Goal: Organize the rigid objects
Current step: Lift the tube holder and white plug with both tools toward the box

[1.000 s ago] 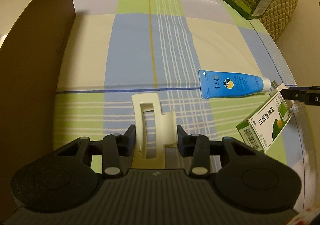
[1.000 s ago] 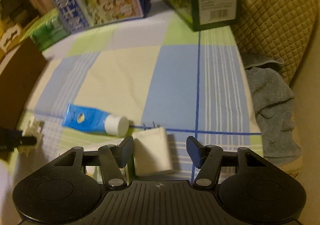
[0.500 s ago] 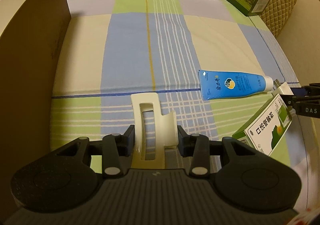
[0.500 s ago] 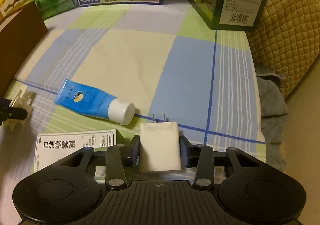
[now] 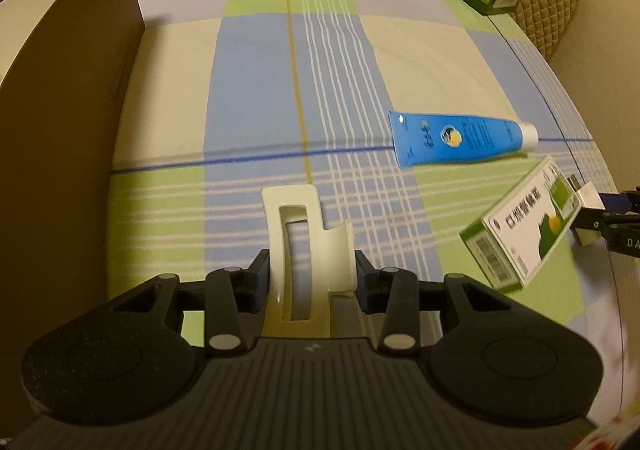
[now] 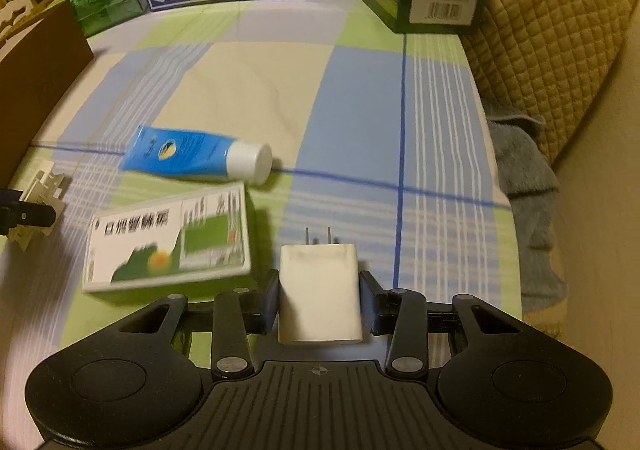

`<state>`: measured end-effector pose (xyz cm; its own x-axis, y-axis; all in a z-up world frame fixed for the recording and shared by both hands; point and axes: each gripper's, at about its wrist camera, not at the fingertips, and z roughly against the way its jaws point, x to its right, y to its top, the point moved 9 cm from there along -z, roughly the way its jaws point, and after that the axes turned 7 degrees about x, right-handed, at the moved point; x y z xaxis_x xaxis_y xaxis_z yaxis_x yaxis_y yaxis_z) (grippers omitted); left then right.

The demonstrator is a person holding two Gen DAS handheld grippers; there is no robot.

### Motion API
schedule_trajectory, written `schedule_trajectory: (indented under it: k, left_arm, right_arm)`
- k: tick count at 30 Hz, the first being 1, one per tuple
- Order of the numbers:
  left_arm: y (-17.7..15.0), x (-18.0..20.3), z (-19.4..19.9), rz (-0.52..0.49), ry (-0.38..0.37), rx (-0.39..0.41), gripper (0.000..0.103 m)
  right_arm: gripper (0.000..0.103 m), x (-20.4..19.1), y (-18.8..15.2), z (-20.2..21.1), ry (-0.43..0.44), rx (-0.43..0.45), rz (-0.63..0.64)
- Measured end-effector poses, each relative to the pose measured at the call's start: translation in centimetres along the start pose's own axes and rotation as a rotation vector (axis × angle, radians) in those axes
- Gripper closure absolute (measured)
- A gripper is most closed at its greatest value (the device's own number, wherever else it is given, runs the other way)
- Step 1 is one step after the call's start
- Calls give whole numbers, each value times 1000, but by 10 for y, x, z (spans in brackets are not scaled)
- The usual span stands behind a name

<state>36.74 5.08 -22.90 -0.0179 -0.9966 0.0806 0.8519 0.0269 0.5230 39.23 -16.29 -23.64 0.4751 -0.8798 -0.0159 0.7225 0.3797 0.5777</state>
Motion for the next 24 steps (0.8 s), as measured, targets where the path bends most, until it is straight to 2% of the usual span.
schedule_trajectory:
  k: [16,24]
  left_arm:
    - [-71,13,47,-61,-41,-40,67]
    - [-76,19,51,-63,-29,-35,63]
  right_arm:
    - [65,-55,-59,43,55,-28,75]
    - [65,-75,-68,47,69,-27,103]
